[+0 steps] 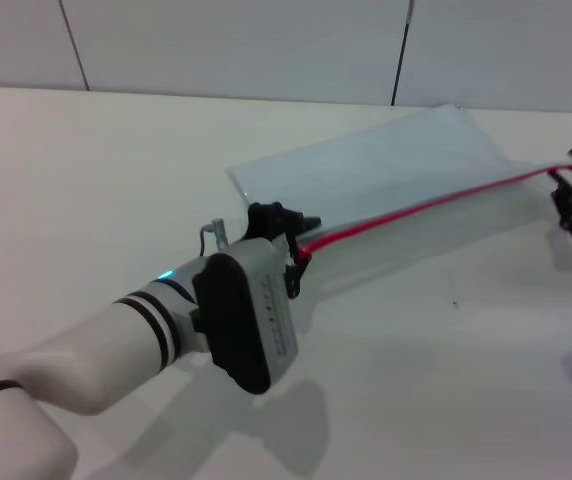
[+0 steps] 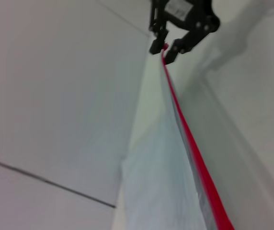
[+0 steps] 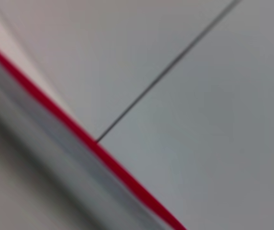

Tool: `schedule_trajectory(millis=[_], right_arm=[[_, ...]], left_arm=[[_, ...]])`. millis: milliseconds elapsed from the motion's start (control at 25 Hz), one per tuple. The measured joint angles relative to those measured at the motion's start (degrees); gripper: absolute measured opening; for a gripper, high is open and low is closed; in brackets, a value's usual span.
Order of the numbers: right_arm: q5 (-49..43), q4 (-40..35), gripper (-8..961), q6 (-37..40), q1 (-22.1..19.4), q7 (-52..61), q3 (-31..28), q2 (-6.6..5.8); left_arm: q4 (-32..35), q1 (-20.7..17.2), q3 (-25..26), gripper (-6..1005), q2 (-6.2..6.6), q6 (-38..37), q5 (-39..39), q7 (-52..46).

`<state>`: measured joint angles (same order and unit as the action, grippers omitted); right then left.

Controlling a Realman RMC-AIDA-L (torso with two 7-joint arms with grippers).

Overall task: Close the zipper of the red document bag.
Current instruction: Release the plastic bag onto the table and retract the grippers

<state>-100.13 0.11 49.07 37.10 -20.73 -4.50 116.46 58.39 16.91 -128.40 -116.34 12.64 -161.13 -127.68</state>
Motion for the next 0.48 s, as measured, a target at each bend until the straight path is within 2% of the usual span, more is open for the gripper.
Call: schedule_trajectory(millis=[80, 200, 400, 480], right_arm=[[3.86, 0.90, 244, 5.17, -1.22, -0.03, -0.86, 0.04], [7.20, 1.64, 323, 8.39, -1.91, -0.04, -0.93, 0.04], [14.16, 4.04, 454, 16.68, -3.43, 0.10, -0.95, 0.07], [16.06, 5.14, 551, 19.16, -3.75, 0.36, -0.95, 0.08]], left_arm=[[-1.54, 0.19, -0.12, 55, -0.01, 3.41, 2.09, 0.07], [-3.85, 0.28, -0.15, 55, -0.03, 9.33, 6.15, -0.13], [-6.76, 0.68, -0.22, 257, -0.03, 19.07, 14.79, -1.11], [-7.80, 0.96, -0.30, 348, -0.03, 23.06, 17.28, -2.68]])
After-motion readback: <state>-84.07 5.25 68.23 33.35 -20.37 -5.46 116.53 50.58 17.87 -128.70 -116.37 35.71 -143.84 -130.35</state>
